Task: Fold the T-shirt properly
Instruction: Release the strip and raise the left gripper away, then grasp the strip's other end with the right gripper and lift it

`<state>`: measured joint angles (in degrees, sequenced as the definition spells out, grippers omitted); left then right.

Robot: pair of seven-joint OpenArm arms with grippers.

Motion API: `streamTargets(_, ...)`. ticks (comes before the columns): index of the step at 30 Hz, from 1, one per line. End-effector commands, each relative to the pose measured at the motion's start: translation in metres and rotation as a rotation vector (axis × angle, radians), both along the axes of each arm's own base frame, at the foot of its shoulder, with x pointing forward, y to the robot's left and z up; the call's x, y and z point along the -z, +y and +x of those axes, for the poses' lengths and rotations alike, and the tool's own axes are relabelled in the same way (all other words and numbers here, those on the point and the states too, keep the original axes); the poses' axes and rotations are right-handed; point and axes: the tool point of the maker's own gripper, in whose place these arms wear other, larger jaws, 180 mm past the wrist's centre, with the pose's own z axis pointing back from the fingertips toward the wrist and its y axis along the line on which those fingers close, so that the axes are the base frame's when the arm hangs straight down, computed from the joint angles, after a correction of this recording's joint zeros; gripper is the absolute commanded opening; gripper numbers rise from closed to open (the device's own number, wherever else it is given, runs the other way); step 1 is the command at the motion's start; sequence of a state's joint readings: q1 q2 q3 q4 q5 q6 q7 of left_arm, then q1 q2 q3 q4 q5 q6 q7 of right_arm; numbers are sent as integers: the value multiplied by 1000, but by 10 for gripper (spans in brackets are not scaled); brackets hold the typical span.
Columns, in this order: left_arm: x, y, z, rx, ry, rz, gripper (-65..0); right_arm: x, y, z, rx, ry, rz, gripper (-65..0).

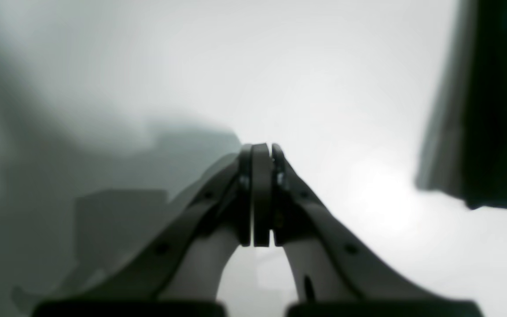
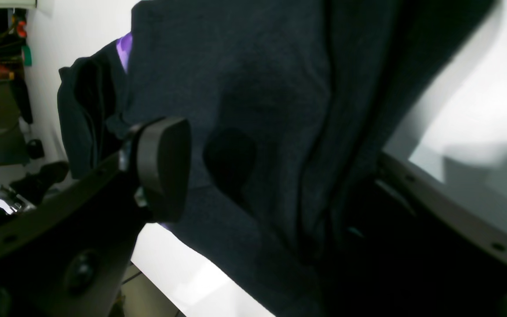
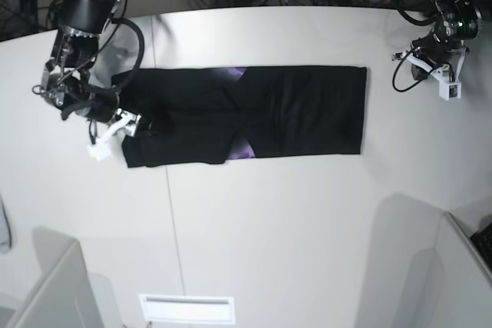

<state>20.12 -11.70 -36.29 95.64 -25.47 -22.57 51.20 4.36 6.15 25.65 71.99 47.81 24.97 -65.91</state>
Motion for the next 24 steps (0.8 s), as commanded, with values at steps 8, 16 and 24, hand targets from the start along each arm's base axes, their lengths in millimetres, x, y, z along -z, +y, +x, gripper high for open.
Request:
streamTargets(8,13,-56,39,220,22,29,-650,5,-9,1,34,-10,-41,-497)
streamTargets(16,32,-102,46,398,82,58,-650,-5,-20,15,72,-73,-66,-650)
streamTargets(24,37,-142,46,514,87,34,-650,-48,-42,23,129,-159,-194,-650)
